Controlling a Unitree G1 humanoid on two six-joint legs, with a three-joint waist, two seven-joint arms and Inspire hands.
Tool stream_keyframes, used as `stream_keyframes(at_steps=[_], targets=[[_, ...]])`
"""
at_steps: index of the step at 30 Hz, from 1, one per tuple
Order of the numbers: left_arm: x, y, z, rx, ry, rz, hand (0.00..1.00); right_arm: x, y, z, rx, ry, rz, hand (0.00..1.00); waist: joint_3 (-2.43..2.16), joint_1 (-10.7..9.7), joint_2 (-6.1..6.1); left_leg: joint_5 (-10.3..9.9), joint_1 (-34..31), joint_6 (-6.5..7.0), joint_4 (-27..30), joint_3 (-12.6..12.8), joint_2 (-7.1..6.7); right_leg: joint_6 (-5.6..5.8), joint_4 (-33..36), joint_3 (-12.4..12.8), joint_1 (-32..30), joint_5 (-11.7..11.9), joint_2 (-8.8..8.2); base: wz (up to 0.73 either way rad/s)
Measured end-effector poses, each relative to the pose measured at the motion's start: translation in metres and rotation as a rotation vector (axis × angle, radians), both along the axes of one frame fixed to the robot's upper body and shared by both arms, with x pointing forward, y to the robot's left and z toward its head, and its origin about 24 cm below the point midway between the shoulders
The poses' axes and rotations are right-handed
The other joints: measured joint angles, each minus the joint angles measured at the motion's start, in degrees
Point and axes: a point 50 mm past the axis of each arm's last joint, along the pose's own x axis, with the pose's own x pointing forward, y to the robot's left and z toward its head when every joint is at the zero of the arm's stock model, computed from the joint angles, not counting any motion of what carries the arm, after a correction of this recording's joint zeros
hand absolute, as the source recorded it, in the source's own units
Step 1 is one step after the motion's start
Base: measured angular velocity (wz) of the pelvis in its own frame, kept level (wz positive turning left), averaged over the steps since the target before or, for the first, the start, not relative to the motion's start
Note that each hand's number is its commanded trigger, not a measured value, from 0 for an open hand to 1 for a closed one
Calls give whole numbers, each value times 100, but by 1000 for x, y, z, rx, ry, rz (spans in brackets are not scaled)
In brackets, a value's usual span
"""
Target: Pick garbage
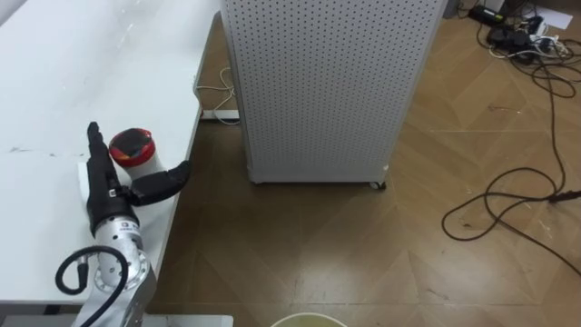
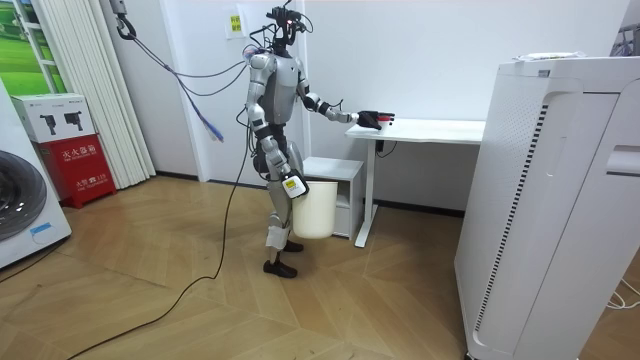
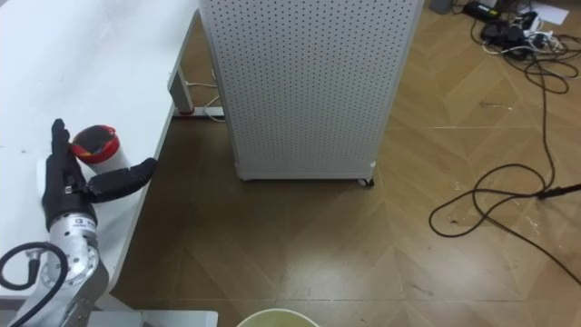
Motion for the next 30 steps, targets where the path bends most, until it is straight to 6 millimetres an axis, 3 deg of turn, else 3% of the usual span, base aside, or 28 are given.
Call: stream_keyframes(at_steps=[30], targets=[[3, -8, -4, -3, 21, -41, 100, 0, 2, 0, -2, -4, -19, 100, 14, -12, -56, 0, -17, 0, 4, 66, 1, 12, 9, 72, -51, 11, 3, 0]])
